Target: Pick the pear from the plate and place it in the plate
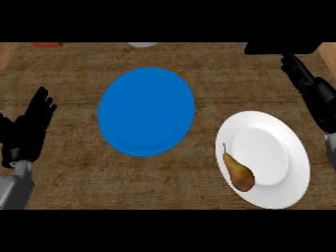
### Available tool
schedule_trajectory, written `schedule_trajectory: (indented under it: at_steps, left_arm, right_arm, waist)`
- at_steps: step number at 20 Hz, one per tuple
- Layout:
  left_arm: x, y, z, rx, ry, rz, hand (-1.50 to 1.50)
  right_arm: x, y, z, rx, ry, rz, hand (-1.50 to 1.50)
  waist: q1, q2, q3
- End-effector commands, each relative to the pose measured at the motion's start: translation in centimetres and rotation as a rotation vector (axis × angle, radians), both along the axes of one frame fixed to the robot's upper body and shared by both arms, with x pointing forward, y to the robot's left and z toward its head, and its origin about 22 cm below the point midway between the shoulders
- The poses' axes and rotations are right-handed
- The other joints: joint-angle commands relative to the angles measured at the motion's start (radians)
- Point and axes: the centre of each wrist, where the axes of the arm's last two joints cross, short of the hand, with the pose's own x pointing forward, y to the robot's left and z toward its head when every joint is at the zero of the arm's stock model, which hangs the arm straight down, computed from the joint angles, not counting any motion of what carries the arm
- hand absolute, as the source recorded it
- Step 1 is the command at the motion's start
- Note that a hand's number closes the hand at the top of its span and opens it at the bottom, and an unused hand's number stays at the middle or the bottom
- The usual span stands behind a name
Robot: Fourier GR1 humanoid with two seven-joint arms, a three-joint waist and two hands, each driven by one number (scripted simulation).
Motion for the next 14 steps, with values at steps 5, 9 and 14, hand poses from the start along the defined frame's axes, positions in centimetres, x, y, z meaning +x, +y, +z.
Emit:
schedule_trajectory:
  at_steps: [5, 9, 14]
  left_arm:
    - [2.6, -3.4, 6.8, 0.171, -0.314, -0.272, 0.00]
    - [2.7, -5.0, 6.8, 0.168, -0.316, -0.353, 0.00]
    - [1.7, -3.7, 6.8, 0.199, -0.349, -0.329, 0.00]
  right_arm:
    - [-5.2, 14.2, -8.4, -0.124, 0.367, 0.627, 1.50]
    - [-4.5, 12.2, -7.3, -0.872, 0.231, 0.668, 1.50]
    - [-12.7, 18.9, -16.3, -0.532, 0.318, 0.487, -1.50]
  waist:
    - [0.102, 0.029, -0.012]
    - [0.116, -0.001, -0.028]
    - [0.018, 0.010, -0.010]
